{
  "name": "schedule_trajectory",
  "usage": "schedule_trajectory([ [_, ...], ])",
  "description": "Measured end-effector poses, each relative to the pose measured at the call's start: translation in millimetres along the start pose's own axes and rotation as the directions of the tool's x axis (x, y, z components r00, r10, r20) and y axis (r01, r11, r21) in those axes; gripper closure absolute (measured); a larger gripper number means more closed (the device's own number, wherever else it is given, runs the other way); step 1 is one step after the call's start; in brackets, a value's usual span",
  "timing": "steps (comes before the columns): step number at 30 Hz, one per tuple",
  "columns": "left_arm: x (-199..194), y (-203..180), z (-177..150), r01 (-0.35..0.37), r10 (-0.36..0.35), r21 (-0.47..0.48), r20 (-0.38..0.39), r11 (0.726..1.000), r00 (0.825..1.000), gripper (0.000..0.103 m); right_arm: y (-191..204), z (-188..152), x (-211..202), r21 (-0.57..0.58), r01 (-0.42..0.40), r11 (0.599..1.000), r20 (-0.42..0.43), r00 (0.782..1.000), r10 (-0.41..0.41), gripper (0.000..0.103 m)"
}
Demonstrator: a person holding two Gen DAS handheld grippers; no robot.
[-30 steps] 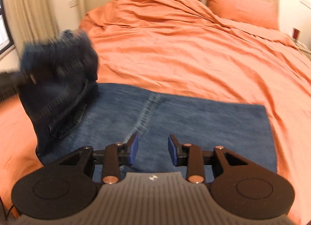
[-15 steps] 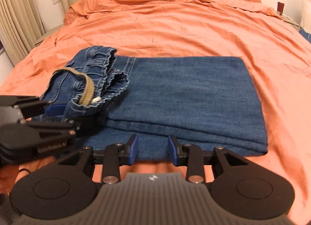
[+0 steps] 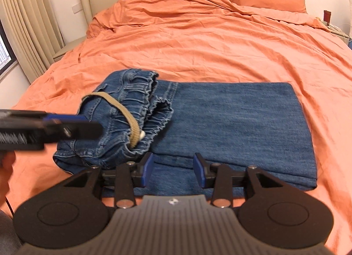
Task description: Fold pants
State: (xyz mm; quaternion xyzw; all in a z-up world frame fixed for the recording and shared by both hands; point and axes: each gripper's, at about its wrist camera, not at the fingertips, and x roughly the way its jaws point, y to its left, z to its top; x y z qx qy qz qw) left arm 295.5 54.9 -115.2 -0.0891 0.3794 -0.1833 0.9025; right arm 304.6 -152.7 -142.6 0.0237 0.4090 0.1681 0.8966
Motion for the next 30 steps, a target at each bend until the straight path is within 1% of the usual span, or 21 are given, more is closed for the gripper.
schedule_trajectory([
  [3,-6.9,23.1,7.2,-0.081,0.083,-0.037,0.045,0.996,0.996,0.034,6.4,7.7,3.8,-0.002,-0.009,1.0,0.002,1.0,0.009,0.067],
  [7,-2.7,59.6,9.4,-0.194,0.197,-0.113,0.019,0.974,0.98,0.036,16.6,21.4,9.7,0.001,-0.033,0.999,0.022,0.999,0.033,0.067],
  [9,-1.2,75.5,5.2,-0.231,0.238,-0.16,0.021,0.96,0.971,0.037,21.7,29.3,14.9,0.006,-0.044,0.999,0.033,0.999,0.044,0.067],
  [10,0.0,82.3,2.7,-0.237,0.247,-0.19,0.03,0.953,0.969,0.038,23.8,33.1,18.5,0.011,-0.05,0.999,0.036,0.998,0.05,0.067],
  [13,3.5,99.7,-2.7,-0.23,0.246,-0.248,0.033,0.941,0.969,0.038,27.2,45.1,32.4,0.033,-0.078,0.996,0.043,0.996,0.076,0.067],
  [17,8.1,112.0,-5.3,-0.247,0.274,-0.281,0.061,0.927,0.96,0.038,25.4,62.4,58.5,0.101,-0.123,0.987,0.045,0.992,0.119,0.067],
  [19,6.5,124.0,-7.2,-0.222,0.258,-0.327,0.071,0.919,0.963,0.038,24.9,73.0,73.3,0.117,-0.123,0.986,0.045,0.992,0.119,0.067],
  [22,11.3,138.6,-8.2,-0.168,0.214,-0.384,0.081,0.908,0.973,0.038,20.9,87.1,99.5,0.154,-0.119,0.981,0.029,0.993,0.116,0.065],
  [26,14.3,142.2,-8.7,-0.153,0.202,-0.387,0.089,0.909,0.975,0.039,9.8,99.1,138.2,0.267,-0.16,0.95,-0.024,0.985,0.172,0.065],
  [27,14.4,142.5,-8.2,-0.144,0.194,-0.388,0.094,0.91,0.976,0.039,8.9,100.7,144.4,0.285,-0.166,0.944,-0.03,0.983,0.182,0.063],
  [29,15.0,142.3,-7.2,-0.13,0.184,-0.391,0.105,0.911,0.977,0.039,12.1,103.8,145.4,0.286,-0.165,0.944,-0.02,0.984,0.178,0.072],
  [30,15.0,142.4,-6.9,-0.128,0.184,-0.391,0.109,0.912,0.977,0.039,15.4,105.2,138.8,0.27,-0.175,0.947,0.004,0.984,0.181,0.084],
])
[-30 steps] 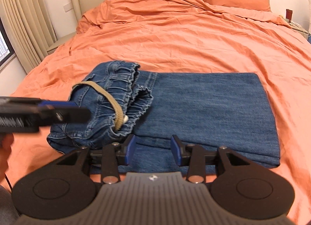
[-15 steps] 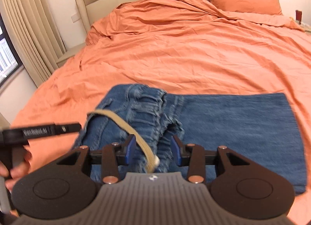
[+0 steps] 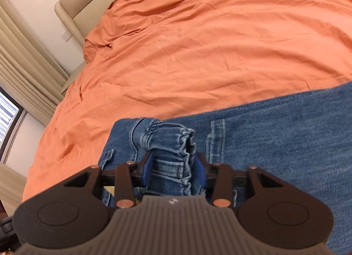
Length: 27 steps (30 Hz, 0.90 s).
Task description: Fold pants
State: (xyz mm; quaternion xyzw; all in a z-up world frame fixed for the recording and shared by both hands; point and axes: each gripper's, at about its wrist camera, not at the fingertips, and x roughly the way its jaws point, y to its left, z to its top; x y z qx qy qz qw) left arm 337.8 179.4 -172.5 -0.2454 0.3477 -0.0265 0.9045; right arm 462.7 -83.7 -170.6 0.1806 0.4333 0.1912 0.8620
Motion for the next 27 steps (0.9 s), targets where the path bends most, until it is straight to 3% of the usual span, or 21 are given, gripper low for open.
schedule_trajectory([
  [1,0.3,-0.5,-0.1,0.002,-0.002,-0.001,0.003,1.0,1.0,0.039,5.6,0.2,-7.2,-0.023,-0.019,1.0,0.019,1.0,0.02,0.093],
  [3,0.3,-1.9,-0.2,0.008,-0.008,-0.002,0.009,1.0,1.0,0.039,18.1,1.2,-25.5,-0.047,-0.075,0.996,0.048,0.996,0.077,0.097],
  [7,-8.0,-1.9,3.5,0.056,-0.055,-0.017,0.042,0.998,0.998,0.043,35.1,-4.4,-70.3,-0.012,-0.191,0.981,0.084,0.978,0.192,0.099],
  [10,-17.3,-1.4,5.4,0.098,-0.096,-0.026,0.069,0.995,0.993,0.043,32.4,-19.3,-97.6,0.052,-0.239,0.97,0.11,0.966,0.232,0.099],
  [13,-16.2,-6.8,4.4,0.079,-0.078,-0.001,0.056,0.997,0.995,0.043,8.4,-38.2,-101.6,0.166,-0.197,0.966,0.105,0.978,0.181,0.099],
  [16,-7.5,-12.5,0.3,0.049,-0.05,0.023,0.015,0.999,0.999,0.045,-18.1,-56.7,-91.3,0.285,-0.141,0.948,0.046,0.99,0.134,0.099],
  [19,2.7,-14.4,-4.2,0.023,-0.022,0.036,-0.025,0.999,0.999,0.045,-30.1,-72.1,-73.8,0.296,-0.076,0.952,-0.006,0.997,0.082,0.099],
  [22,12.1,-17.1,-10.6,-0.011,0.014,0.066,-0.048,0.998,0.999,0.045,-36.2,-77.9,-59.1,0.273,-0.02,0.962,-0.004,1.0,0.022,0.099],
  [27,18.5,-23.0,-16.2,-0.044,0.05,0.116,-0.052,0.992,0.997,0.045,-42.0,-70.3,-44.9,0.272,-0.014,0.962,0.03,1.0,0.006,0.097],
])
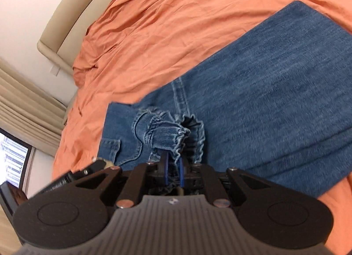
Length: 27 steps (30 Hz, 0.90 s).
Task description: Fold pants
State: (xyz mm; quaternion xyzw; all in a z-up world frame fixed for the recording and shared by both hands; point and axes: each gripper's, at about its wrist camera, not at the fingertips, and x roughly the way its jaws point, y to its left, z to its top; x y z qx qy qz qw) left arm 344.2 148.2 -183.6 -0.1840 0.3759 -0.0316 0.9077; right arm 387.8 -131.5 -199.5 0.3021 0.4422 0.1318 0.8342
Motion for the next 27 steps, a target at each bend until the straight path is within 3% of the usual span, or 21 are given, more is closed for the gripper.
schedule_trajectory([
  [2,1.2,1.2,-0.2,-0.001,0.001,-0.003,-0.004,1.0,1.0,0.045,0.0,3.7,3.0,-0.019,0.004,1.0,0.014,1.0,-0.003,0.089],
  [4,2.0,1.6,0.5,-0.002,0.002,-0.007,-0.005,1.0,1.0,0.045,-2.4,8.4,7.0,-0.019,-0.007,1.0,0.018,1.0,0.007,0.075],
  [11,8.1,3.7,0.2,-0.012,0.012,-0.009,-0.012,1.0,1.0,0.045,-24.9,19.1,39.8,0.096,-0.118,0.988,-0.025,0.992,0.121,0.075],
  [14,10.0,6.0,-0.3,-0.009,0.009,-0.018,-0.012,1.0,1.0,0.045,-24.3,21.8,44.0,0.1,-0.128,0.987,-0.029,0.991,0.132,0.085],
  [17,4.7,8.9,0.9,0.008,-0.007,-0.04,0.025,0.999,1.0,0.047,-8.8,27.3,32.2,0.023,-0.126,0.992,-0.02,0.992,0.127,0.089],
  [20,-8.3,10.8,8.3,0.028,-0.022,-0.071,0.097,0.997,0.995,0.048,27.9,43.2,12.2,-0.129,-0.128,0.983,-0.008,0.992,0.128,0.09],
  [23,-22.0,14.3,18.7,0.058,-0.038,-0.137,0.145,0.989,0.989,0.048,71.4,68.4,-10.8,-0.302,-0.116,0.946,-0.008,0.993,0.119,0.091],
  [27,-33.6,7.2,30.2,0.083,-0.061,-0.142,0.157,0.986,0.986,0.048,105.5,109.7,-46.8,-0.414,-0.081,0.906,0.02,0.995,0.098,0.091],
])
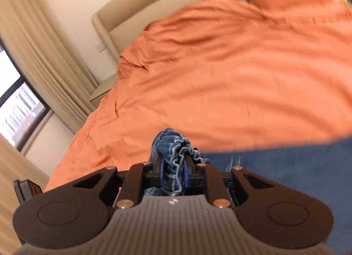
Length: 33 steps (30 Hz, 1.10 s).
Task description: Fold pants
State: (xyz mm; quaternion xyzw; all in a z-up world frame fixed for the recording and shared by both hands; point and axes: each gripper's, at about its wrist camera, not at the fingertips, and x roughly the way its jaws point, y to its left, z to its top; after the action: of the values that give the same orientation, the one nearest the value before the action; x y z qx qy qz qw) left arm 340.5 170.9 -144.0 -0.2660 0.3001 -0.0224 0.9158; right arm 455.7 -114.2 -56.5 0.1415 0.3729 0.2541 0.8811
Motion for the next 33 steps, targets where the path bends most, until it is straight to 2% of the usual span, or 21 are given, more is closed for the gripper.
schedule_trajectory([
  [3,2.1,-17.9,3.0,0.013,-0.012,0.052,-0.013,0.999,1.0,0.048,-9.2,25.9,-26.7,-0.046,0.058,0.997,-0.01,0.998,-0.059,0.091],
  [6,11.4,-38.2,-0.1,0.035,-0.03,0.109,-0.04,0.993,0.999,0.048,-37.4,36.3,-47.3,-0.013,0.136,0.991,-0.033,0.99,-0.137,0.091],
  [10,29.4,-66.1,-12.0,0.055,-0.039,0.195,-0.089,0.979,0.995,0.049,-96.2,24.2,-63.7,0.046,0.255,0.966,-0.065,0.966,-0.252,0.092],
  [14,49.1,-88.2,-28.2,0.053,-0.014,0.283,-0.138,0.958,0.99,0.05,-163.5,-2.9,-55.3,0.147,0.346,0.927,-0.149,0.934,-0.325,0.092],
  [18,67.5,-98.3,-39.9,0.045,0.015,0.32,-0.183,0.946,0.983,0.052,-186.2,-20.1,-44.1,0.163,0.366,0.916,-0.157,0.926,-0.342,0.093],
  [23,70.8,-106.7,-36.0,0.038,0.021,0.341,-0.165,0.939,0.986,0.052,-166.0,7.7,-68.2,0.143,0.259,0.955,-0.044,0.966,-0.255,0.094],
  [25,72.7,-110.3,-32.3,0.038,0.016,0.343,-0.153,0.938,0.988,0.052,-163.1,20.3,-77.0,0.129,0.245,0.961,-0.023,0.969,-0.244,0.094],
  [28,82.7,-119.3,-31.9,0.031,0.03,0.363,-0.162,0.931,0.986,0.052,-174.9,22.2,-65.2,0.12,0.324,0.939,-0.076,0.946,-0.316,0.094],
  [33,95.5,-129.0,-41.5,0.023,0.056,0.419,-0.176,0.908,0.983,0.052,-224.5,-14.2,-30.7,0.172,0.382,0.908,-0.178,0.919,-0.353,0.095],
])
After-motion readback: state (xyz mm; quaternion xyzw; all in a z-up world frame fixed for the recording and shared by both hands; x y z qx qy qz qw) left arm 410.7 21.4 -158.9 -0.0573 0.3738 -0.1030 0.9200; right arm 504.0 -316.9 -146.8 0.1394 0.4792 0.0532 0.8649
